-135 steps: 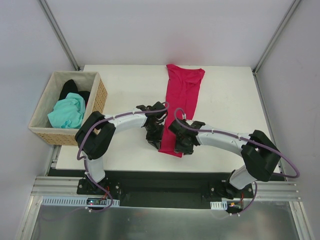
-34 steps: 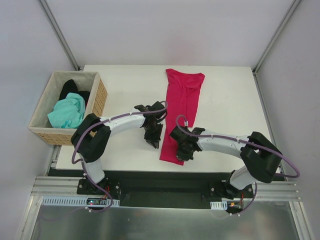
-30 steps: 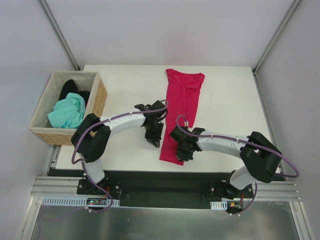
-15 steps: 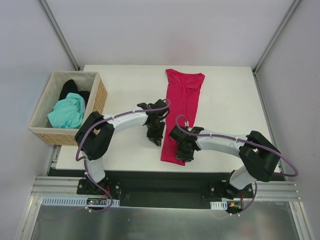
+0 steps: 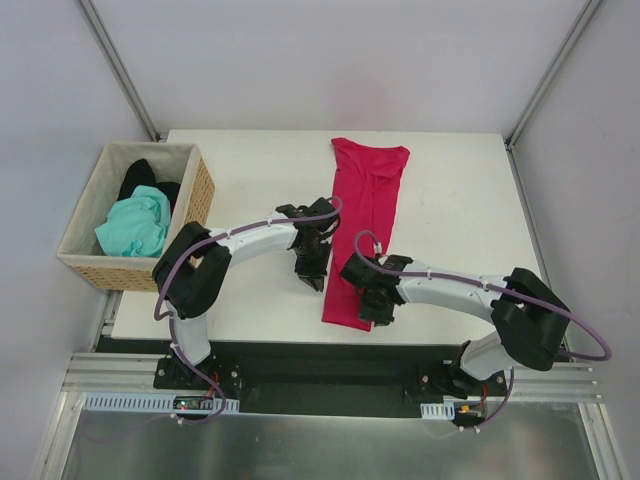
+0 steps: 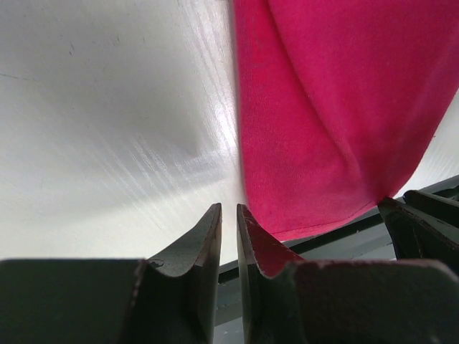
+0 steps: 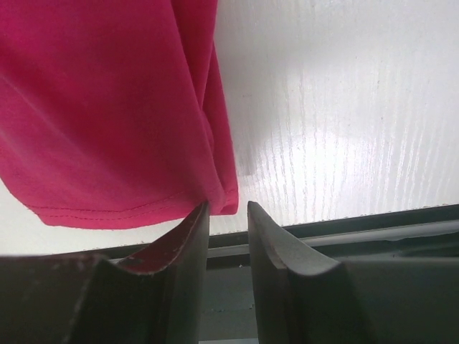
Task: Fold and stack the t-shirts
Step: Grab the bottom of the folded rectangular tshirt with both arms, then fold the folded rectangular tshirt in 1/3 of the way
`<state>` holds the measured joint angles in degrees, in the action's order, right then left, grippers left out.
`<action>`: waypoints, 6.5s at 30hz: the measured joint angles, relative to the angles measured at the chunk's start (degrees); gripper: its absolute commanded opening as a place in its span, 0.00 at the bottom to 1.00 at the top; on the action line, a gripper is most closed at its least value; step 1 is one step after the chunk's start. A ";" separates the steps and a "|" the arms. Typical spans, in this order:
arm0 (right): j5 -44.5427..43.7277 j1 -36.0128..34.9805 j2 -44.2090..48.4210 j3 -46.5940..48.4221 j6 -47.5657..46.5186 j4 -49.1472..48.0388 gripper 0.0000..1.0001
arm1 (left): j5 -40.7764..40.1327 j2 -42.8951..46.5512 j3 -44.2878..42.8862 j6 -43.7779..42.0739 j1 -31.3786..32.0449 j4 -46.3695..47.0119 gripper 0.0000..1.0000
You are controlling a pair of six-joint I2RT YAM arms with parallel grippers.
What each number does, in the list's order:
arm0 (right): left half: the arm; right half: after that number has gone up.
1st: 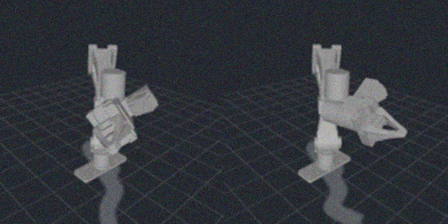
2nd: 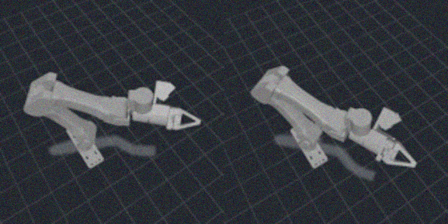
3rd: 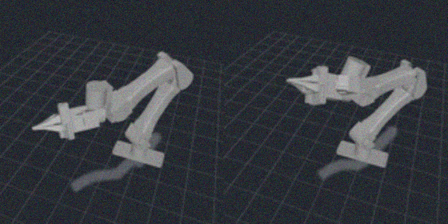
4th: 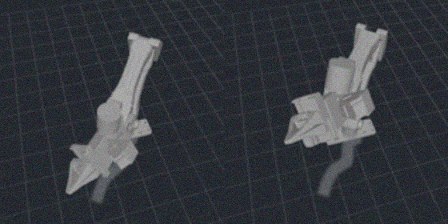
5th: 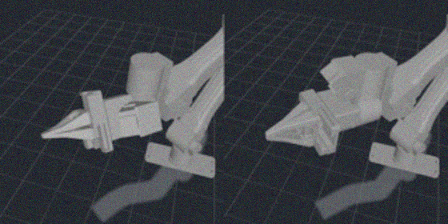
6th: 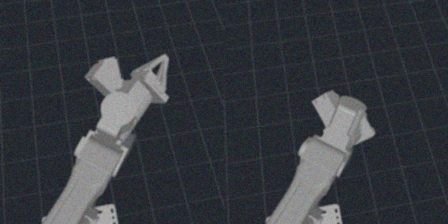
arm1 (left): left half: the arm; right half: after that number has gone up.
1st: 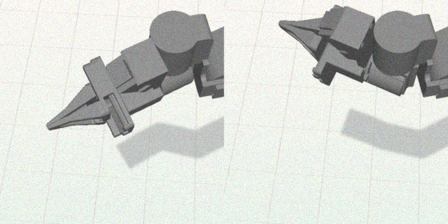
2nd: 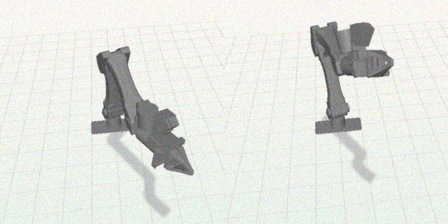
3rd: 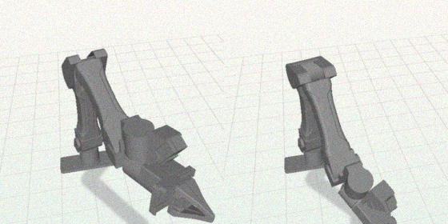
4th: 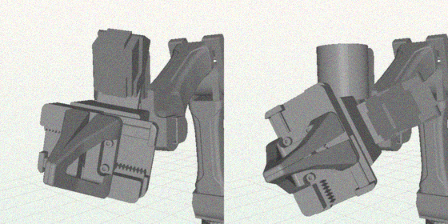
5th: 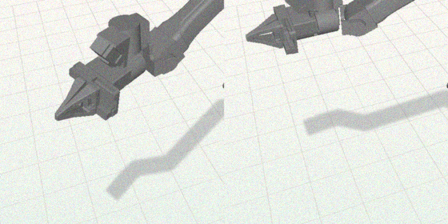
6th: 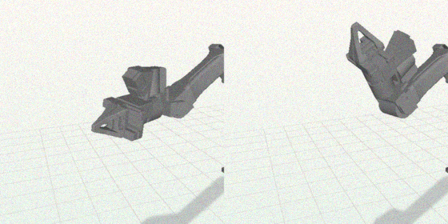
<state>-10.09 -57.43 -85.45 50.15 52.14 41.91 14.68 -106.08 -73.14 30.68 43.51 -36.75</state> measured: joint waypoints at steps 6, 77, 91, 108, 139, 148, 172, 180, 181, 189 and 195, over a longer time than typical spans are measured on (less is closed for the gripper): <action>0.48 -0.09 -0.02 -0.72 0.70 -1.36 0.32 | 0.00 0.00 0.00 -0.02 -0.07 0.00 0.14; 6.95 3.08 -4.28 -1.97 -3.78 -6.29 0.01 | 0.31 0.35 -0.57 3.87 3.93 -4.13 0.17; 7.08 3.15 -3.65 -2.27 -4.68 -6.78 0.01 | 1.27 0.35 3.96 7.30 7.45 -2.58 0.16; 7.13 3.15 -3.32 -2.56 -4.66 -7.02 0.01 | 1.79 -0.57 3.98 7.28 7.45 -1.25 0.24; 4.31 2.64 -2.71 -1.95 -4.79 -6.60 0.01 | 4.24 -2.45 4.39 6.36 7.45 0.96 0.00; -4.59 1.49 -2.58 2.40 -6.34 -4.74 0.01 | 2.56 1.62 2.97 6.43 7.43 0.90 0.00; -16.24 -0.22 4.68 13.18 -7.69 5.46 0.01 | -3.21 8.26 -4.07 6.12 7.43 -5.25 0.00; -18.75 -0.28 6.69 14.67 -8.11 8.26 0.01 | -3.48 10.40 -6.08 6.01 7.43 -6.75 0.00; -19.10 -0.37 6.91 14.80 -8.09 8.61 0.01 | -3.52 10.91 -6.12 6.01 7.43 -6.84 0.00; -20.79 -1.33 8.26 15.47 -8.07 10.40 0.01 | -4.87 13.90 -6.14 6.21 7.45 -7.61 0.00; -21.49 -1.62 8.98 16.55 -8.02 11.30 0.01 | -4.85 14.34 -6.12 6.29 7.56 -7.76 0.00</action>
<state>-31.57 -59.05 -76.47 66.70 44.12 53.21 9.82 -91.74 -79.26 36.97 51.07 -44.51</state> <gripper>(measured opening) 0.027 0.007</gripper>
